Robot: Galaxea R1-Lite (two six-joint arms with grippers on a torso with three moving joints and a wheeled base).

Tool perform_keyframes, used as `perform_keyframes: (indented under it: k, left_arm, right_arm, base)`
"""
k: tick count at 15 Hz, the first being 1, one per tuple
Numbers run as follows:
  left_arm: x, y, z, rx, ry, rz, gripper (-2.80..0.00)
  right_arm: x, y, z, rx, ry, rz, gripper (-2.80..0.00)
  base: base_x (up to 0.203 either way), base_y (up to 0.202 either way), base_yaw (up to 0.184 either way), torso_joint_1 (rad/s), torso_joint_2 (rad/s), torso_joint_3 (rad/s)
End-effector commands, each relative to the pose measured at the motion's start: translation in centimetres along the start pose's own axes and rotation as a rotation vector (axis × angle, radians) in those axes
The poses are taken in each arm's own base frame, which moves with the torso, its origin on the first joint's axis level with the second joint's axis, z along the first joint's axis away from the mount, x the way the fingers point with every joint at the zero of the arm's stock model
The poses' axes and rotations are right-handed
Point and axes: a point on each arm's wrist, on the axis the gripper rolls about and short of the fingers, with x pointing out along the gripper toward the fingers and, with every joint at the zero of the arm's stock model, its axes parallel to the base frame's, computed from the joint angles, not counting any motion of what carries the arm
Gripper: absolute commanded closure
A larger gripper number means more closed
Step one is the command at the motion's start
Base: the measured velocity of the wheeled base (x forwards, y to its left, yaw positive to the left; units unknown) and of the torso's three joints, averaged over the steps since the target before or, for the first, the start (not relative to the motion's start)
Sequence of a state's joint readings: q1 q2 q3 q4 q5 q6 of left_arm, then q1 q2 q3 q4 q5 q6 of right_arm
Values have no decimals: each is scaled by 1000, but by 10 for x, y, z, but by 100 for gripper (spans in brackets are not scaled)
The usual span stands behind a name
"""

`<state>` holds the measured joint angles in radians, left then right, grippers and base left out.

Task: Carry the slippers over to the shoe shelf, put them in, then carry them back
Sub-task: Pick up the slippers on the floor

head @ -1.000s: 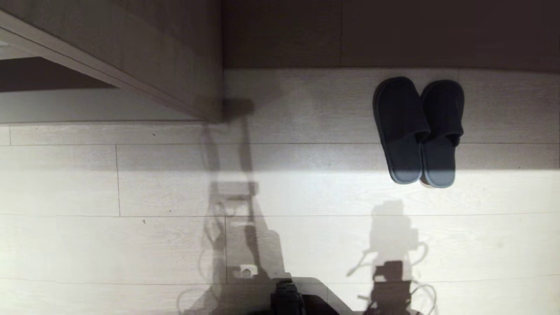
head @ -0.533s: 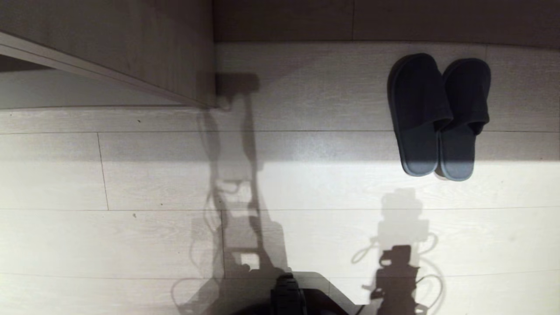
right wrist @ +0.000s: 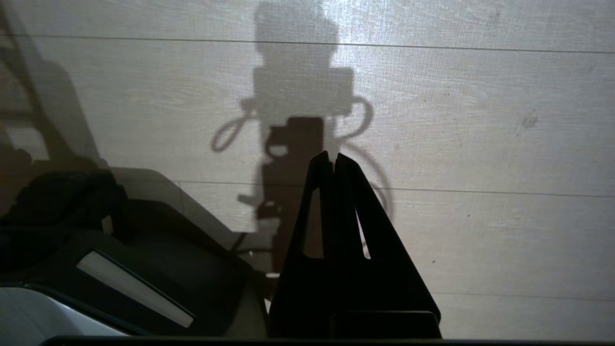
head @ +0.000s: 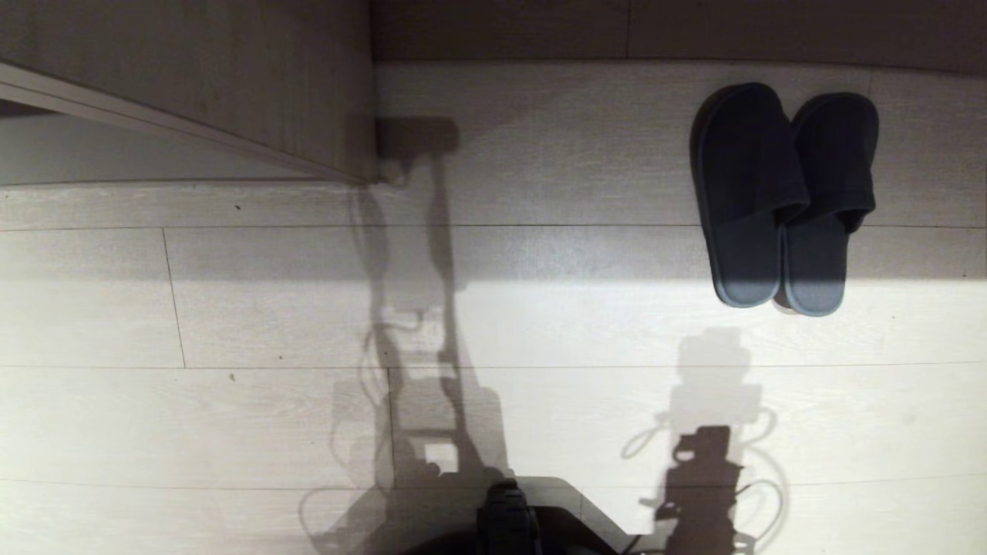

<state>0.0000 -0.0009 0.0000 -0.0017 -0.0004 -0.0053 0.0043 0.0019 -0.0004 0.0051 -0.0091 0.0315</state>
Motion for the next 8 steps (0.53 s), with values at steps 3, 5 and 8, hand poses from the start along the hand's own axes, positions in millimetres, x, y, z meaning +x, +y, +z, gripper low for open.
perform_keyframes:
  k: [3, 5, 8]
  left_arm:
    - [0, 0, 0, 2, -1, 0, 0]
    - [0, 0, 0, 2, -1, 0, 0]
    - [0, 0, 0, 7, 0, 0, 0]
  right_arm:
    - [0, 0, 0, -19, 6, -2, 0]
    - [-1, 1, 16, -21, 3, 13, 0]
    - [16, 3, 65, 20, 91, 34, 0]
  base:
    - [0, 0, 0, 0, 0, 0]
    - [0, 0, 0, 0, 0, 0]
    - [0, 0, 0, 0, 0, 0]
